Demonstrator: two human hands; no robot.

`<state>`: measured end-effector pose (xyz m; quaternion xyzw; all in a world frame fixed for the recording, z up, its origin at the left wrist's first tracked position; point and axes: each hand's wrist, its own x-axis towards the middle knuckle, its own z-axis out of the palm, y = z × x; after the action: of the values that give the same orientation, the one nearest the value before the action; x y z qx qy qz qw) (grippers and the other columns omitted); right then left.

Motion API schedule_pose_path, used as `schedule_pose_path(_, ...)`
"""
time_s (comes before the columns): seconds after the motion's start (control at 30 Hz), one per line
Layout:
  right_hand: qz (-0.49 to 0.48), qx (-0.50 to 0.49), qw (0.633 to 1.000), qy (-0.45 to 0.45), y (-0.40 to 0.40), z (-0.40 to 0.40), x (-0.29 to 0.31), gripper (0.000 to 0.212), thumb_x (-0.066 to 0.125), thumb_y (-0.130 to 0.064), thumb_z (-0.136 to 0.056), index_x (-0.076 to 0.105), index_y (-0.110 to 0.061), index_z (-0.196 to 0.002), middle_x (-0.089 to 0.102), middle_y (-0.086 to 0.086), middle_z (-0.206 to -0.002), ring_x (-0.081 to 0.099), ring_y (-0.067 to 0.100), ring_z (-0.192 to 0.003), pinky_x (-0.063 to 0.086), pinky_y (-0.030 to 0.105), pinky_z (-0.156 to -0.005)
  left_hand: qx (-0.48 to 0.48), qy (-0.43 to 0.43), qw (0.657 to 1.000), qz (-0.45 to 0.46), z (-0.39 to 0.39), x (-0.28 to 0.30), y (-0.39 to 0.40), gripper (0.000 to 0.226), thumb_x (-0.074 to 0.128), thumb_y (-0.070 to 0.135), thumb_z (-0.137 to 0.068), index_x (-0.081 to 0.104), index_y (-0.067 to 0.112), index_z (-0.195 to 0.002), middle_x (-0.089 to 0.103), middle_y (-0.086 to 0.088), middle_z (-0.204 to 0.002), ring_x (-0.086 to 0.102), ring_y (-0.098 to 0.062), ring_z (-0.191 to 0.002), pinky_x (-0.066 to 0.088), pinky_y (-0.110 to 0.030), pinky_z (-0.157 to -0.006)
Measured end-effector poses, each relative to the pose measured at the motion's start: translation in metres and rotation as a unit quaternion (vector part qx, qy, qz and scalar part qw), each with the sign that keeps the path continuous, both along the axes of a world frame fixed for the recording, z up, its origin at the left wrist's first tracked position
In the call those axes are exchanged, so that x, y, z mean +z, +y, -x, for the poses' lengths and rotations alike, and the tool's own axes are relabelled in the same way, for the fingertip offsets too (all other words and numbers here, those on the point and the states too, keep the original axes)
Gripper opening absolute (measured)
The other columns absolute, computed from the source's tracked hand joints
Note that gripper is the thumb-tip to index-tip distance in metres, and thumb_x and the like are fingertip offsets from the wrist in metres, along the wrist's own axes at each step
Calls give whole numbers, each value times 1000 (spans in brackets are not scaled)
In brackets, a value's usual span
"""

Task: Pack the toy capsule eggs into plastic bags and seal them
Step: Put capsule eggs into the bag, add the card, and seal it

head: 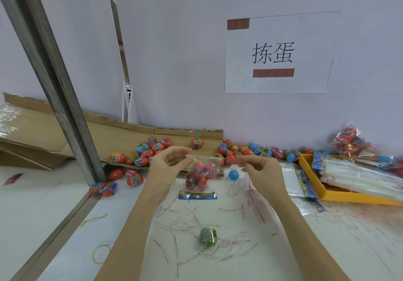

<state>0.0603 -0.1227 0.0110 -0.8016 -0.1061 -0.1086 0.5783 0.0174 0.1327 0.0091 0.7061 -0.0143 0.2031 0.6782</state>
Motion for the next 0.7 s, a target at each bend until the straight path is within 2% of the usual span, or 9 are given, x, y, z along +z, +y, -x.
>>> schedule_pose_path(0.1,108,7,994,8,-1,-2,-6,28,57,-9,-100,82,-20,-104,60,-1,-146,53,21,-137,40,43,-115,-6,5,1000,-1,0,1,-1,24,81,4,-87,78,14,-108,80,-2,-102,75,-15,-98,58,-19,-84)
schedule_pose_path(0.13,123,18,992,0,1,-1,-8,26,57,-16,-101,83,-17,-103,56,-2,-151,47,19,-141,35,42,-118,-9,5,1000,-3,0,1,-2,23,80,4,-87,79,15,-108,80,-2,-101,75,-15,-97,57,-18,-84)
schedule_pose_path(0.23,160,6,984,-71,8,3,-9,35,58,-35,-104,84,-15,-91,74,-1,-125,62,8,-114,45,23,-104,-16,2,1000,-2,1,2,-4,22,80,4,-87,79,15,-106,80,-2,-100,75,-15,-97,57,-18,-84)
schedule_pose_path(0.3,184,-10,976,-118,14,-1,-9,22,67,-30,-99,83,-15,-95,76,-3,-102,64,6,-90,54,27,-90,-19,-1,1000,-2,1,2,-5,21,80,4,-88,79,15,-106,80,-2,-101,75,-14,-96,57,-19,-84)
schedule_pose_path(0.33,181,2,976,-121,16,-1,-9,14,71,-23,-97,81,-17,-105,74,-6,-98,64,5,-82,56,22,-83,-21,-2,1000,-2,2,3,-5,21,80,4,-88,79,16,-106,80,-2,-100,75,-14,-96,57,-19,-84)
schedule_pose_path(0.4,145,35,985,-85,20,0,-11,29,70,-14,-98,68,-25,-125,69,-13,-92,66,4,-73,54,12,-71,-22,-3,1000,0,2,3,-6,21,80,5,-88,80,17,-104,80,-2,-100,75,-13,-96,58,-19,-84)
schedule_pose_path(0.5,117,58,990,-46,25,2,-16,20,55,-18,-107,64,-32,-117,69,-8,-75,64,2,-72,50,13,-65,-23,0,1000,-4,1,3,-4,21,80,5,-88,80,18,-104,80,-2,-101,74,-15,-97,58,-20,-85)
schedule_pose_path(0.6,54,67,996,16,27,6,-15,32,41,-43,-110,70,-32,-101,71,-5,-77,58,-2,-60,46,16,-63,-27,0,1000,-7,1,3,-4,20,80,6,-87,80,17,-104,80,-1,-101,74,-13,-97,57,-19,-85)
schedule_pose_path(0.7,-5,92,996,15,31,11,-14,21,59,-50,-101,75,-38,-94,73,-22,-94,62,-3,-66,51,19,-67,-30,0,1000,-8,2,3,-5,21,80,6,-87,80,17,-105,80,-1,-101,74,-12,-97,57,-18,-84)
